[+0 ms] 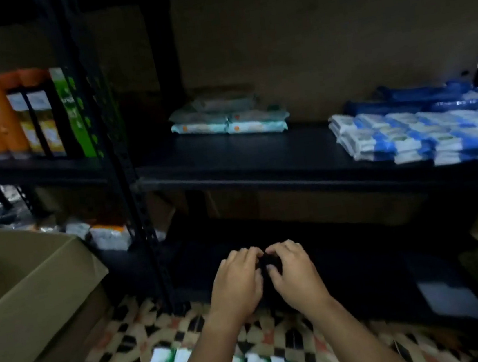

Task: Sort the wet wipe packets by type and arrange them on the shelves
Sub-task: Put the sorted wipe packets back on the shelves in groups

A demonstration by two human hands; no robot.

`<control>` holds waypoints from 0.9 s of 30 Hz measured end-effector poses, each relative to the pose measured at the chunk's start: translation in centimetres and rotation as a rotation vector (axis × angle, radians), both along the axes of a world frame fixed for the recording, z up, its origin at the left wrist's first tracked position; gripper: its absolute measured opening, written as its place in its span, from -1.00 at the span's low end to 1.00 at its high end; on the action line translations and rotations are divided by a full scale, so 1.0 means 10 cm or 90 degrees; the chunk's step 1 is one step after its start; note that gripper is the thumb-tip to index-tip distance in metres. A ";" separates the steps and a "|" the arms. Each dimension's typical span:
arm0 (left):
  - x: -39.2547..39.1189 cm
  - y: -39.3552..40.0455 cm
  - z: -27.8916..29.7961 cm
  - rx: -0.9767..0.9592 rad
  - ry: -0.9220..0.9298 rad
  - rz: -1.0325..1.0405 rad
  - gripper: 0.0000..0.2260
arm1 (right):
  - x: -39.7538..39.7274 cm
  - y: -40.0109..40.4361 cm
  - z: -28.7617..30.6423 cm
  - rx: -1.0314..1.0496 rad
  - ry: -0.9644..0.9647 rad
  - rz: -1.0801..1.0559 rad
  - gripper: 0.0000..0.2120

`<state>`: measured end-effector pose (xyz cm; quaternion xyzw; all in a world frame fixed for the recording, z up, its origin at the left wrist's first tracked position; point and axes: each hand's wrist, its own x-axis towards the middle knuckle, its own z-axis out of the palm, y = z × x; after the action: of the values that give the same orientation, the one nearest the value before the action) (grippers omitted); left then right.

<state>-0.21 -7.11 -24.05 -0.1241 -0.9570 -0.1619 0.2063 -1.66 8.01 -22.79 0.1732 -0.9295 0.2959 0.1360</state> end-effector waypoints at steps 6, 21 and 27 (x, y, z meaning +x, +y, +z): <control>0.31 0.09 -1.22 -0.105 -0.350 0.012 -0.58 | 0.20 0.25 -1.26 0.102 -0.354 -0.033 -0.60; -0.15 0.01 -2.29 -0.291 -0.680 -0.049 0.02 | 0.20 0.21 -2.70 0.155 -0.657 -0.021 -0.04; -0.27 0.06 -2.42 -0.373 -0.667 -0.097 -0.05 | 0.08 0.07 -2.87 0.198 -0.671 -0.042 -0.06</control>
<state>-2.92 -6.51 -48.28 -0.1477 -0.9243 0.0546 -0.3476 -0.90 8.68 -51.48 -0.0098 -0.9095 0.1972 -0.3658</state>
